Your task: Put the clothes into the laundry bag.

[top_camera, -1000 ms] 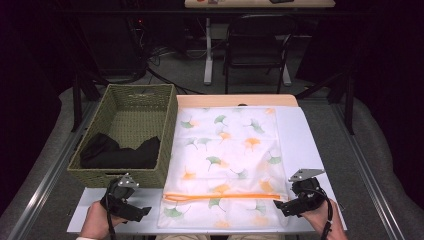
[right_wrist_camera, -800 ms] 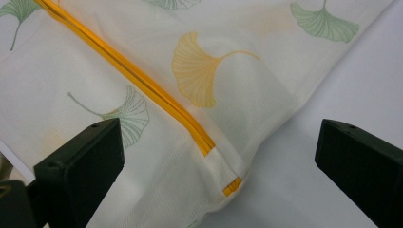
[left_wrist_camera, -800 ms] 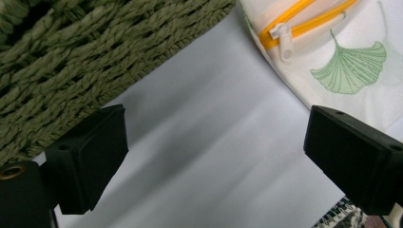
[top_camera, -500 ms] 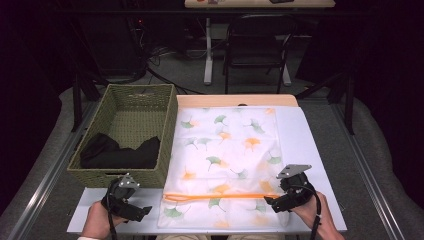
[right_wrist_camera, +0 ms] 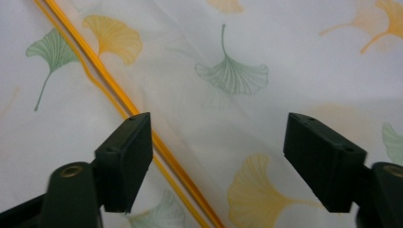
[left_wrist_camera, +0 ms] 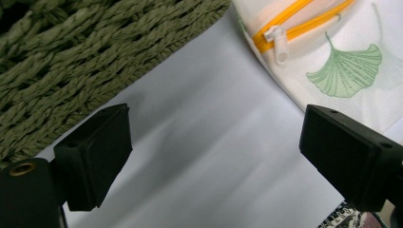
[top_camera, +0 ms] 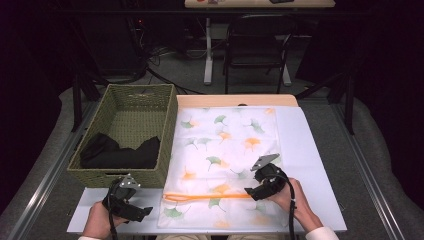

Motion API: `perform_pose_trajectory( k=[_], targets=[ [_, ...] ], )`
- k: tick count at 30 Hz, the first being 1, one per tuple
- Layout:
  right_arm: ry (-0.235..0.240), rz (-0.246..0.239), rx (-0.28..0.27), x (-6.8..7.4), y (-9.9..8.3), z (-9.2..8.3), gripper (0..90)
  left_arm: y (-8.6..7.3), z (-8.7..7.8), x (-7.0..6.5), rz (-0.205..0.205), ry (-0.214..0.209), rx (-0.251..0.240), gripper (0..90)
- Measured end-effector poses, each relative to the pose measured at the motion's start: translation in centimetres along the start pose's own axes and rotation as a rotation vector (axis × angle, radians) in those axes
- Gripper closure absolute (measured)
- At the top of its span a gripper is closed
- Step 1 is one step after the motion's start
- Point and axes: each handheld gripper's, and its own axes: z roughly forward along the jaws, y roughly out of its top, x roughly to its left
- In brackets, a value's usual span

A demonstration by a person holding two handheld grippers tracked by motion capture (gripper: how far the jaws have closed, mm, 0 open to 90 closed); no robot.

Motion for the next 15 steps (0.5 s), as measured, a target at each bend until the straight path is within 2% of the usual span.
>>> perform_pose_trajectory(
  k=[2, 4, 6, 15],
  targets=[
    [0.012, -0.002, 0.003, 0.2, 0.5, 0.6, 32.0, -0.1, 0.0, -0.1, 0.005, 0.001, -0.003, 10.3],
    [0.017, -0.038, 0.008, 0.4, 1.1, 1.3, 35.8, 0.0, 0.1, -0.1, 0.006, -0.002, 0.007, 10.4],
    [0.022, -0.042, 0.015, 0.6, 1.4, 1.9, 39.8, 0.0, 0.1, -0.1, 0.007, -0.007, 0.005, 10.4],
    [0.077, -0.110, 0.054, 2.0, 1.6, 3.1, 46.7, 0.0, 0.3, -0.1, 0.013, -0.011, 0.012, 10.4]
  ],
)
